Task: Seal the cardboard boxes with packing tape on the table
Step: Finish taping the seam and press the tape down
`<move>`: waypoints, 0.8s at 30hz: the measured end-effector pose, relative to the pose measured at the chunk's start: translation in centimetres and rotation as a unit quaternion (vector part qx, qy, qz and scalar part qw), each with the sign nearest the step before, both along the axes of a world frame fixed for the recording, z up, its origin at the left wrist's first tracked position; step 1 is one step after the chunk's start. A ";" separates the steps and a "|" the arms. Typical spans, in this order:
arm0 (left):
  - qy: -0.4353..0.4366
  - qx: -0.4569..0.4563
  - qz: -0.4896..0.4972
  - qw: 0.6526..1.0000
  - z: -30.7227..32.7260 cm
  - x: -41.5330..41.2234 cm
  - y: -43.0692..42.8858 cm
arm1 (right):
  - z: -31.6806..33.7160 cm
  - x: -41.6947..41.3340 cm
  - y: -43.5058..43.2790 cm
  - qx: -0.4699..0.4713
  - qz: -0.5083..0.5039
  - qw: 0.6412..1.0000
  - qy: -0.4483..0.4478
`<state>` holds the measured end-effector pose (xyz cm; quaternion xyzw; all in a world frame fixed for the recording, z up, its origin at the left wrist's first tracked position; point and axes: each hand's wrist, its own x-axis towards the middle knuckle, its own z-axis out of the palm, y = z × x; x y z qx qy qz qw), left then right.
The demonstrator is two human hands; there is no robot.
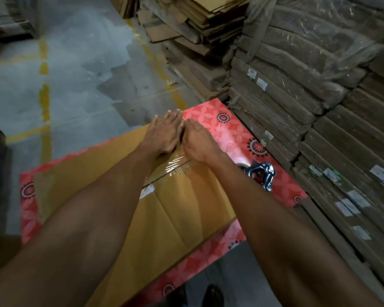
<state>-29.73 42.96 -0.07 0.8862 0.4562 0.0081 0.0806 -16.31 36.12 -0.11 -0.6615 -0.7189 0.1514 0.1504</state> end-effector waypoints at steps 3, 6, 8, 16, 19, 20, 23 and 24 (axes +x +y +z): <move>0.006 0.025 0.002 1.000 -0.6 -0.5 0.8 | -0.6 -0.7 1.6 -0.027 0.026 0.995 -0.091; 0.015 0.039 0.016 0.999 -1.1 -0.3 1.0 | -0.6 -0.5 0.7 -0.019 0.040 0.994 -0.099; 0.010 0.044 0.024 0.999 -1.2 0.0 0.9 | -0.2 -0.2 -0.1 -0.014 0.034 0.996 -0.080; -0.005 0.019 0.009 1.000 -0.9 0.0 0.7 | -0.6 2.9 -10.3 -0.031 -0.019 0.997 -0.067; 0.023 0.000 0.037 0.999 -0.3 0.4 0.0 | -0.3 2.8 -12.9 -0.049 -0.040 0.995 -0.075; 0.028 -0.009 0.037 0.999 -0.1 0.9 -1.0 | -0.2 2.7 -13.0 -0.052 -0.043 0.994 -0.080; 0.025 -0.019 -0.039 0.999 -0.4 2.4 -6.5 | -0.1 2.9 -12.5 -0.065 -0.043 0.994 -0.081; 0.006 -0.016 -0.049 0.999 -0.7 2.6 -8.4 | -0.2 3.0 -12.4 -0.070 -0.041 0.994 -0.074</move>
